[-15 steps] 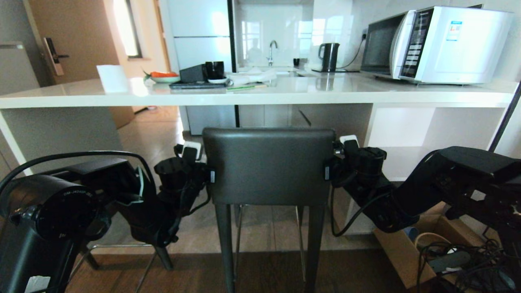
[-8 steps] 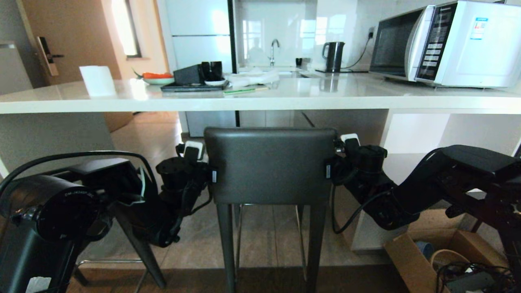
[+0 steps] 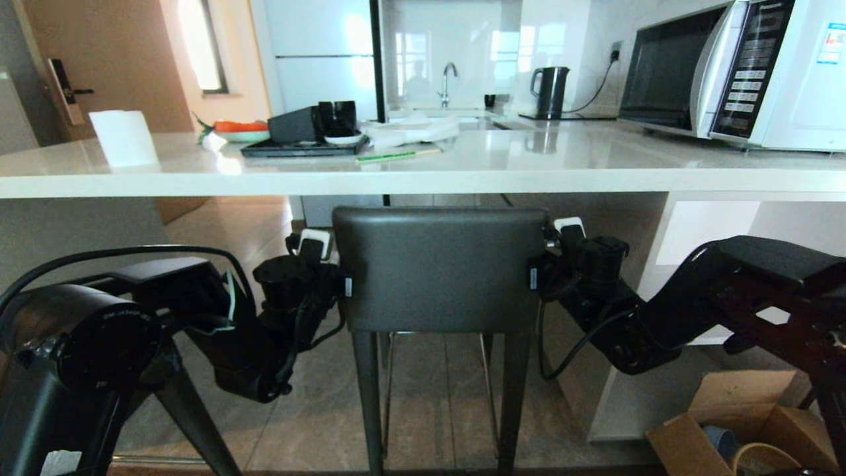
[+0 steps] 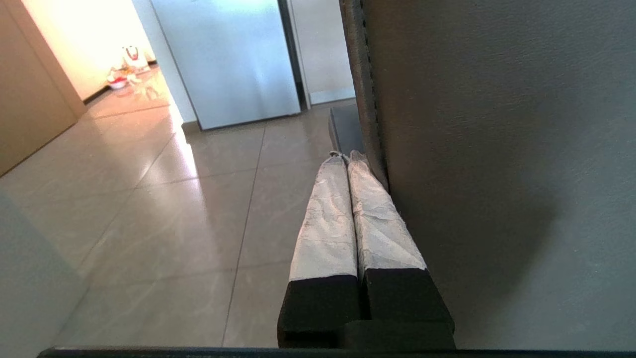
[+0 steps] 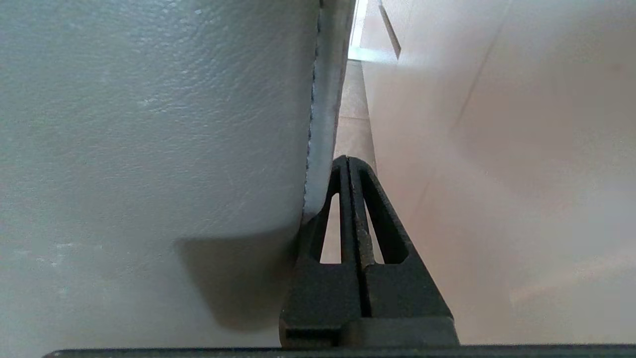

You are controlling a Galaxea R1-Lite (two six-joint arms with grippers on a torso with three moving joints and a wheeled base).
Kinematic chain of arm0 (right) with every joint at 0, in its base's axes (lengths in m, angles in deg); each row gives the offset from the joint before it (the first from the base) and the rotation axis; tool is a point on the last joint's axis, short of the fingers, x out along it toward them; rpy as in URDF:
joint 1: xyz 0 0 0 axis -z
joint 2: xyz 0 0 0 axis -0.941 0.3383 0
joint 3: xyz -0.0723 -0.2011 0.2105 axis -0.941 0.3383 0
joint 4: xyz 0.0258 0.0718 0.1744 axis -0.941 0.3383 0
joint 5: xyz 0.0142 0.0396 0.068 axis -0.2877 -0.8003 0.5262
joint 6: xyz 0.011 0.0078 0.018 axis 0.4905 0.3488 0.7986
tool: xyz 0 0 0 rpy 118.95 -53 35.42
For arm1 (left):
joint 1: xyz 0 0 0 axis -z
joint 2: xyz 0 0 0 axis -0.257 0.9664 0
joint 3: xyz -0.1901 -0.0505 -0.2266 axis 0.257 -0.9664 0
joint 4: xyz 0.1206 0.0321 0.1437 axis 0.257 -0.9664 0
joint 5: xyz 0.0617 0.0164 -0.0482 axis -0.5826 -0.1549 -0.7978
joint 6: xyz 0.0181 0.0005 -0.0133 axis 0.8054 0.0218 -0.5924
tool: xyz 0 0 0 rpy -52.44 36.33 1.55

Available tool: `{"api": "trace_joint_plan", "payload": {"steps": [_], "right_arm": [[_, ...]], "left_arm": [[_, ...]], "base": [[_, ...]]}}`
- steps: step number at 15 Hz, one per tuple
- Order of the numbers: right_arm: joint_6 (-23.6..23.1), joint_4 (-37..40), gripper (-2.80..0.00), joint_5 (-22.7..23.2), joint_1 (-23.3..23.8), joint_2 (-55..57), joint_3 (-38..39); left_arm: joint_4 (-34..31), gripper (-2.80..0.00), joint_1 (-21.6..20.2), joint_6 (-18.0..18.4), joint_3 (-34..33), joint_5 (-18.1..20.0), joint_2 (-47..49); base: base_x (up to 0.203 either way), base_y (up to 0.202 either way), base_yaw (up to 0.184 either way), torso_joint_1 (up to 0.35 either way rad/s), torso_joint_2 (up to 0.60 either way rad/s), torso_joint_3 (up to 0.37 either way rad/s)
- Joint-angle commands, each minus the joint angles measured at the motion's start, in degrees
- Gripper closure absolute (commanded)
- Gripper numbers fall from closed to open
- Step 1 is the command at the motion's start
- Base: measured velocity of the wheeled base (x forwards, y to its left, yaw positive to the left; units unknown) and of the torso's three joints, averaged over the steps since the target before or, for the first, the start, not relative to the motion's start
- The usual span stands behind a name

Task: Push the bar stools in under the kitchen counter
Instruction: Push the gray chair back under the dining table

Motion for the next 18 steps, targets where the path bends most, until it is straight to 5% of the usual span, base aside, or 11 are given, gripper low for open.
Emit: {"api": "trace_joint_plan", "payload": {"steps": [1, 12, 18], "right_arm": [[-0.01, -0.37, 0.0, -0.16, -0.04, -0.47, 0.3], [-0.19, -0.55, 0.0, -2.28, 3.48, -1.98, 2.74], [-0.22, -2.12, 0.0, -2.11, 3.96, -2.95, 3.76]], "left_arm": [[0.54, 0.0, -0.03, 0.23, -0.27, -0.35, -0.21], [2.04, 0.0, 6.08, 0.22, -0.1, -0.75, -0.01], [2.04, 0.0, 5.63, 0.4, 1.83, -1.01, 2.34]], "base": [[0.169, 0.0, 0.0, 0.002, 0.01, -0.001], [0.009, 0.0, 0.001, 0.0, 0.0, 0.0], [0.0, 0.0, 0.0, 0.0, 0.0, 0.0]]}}
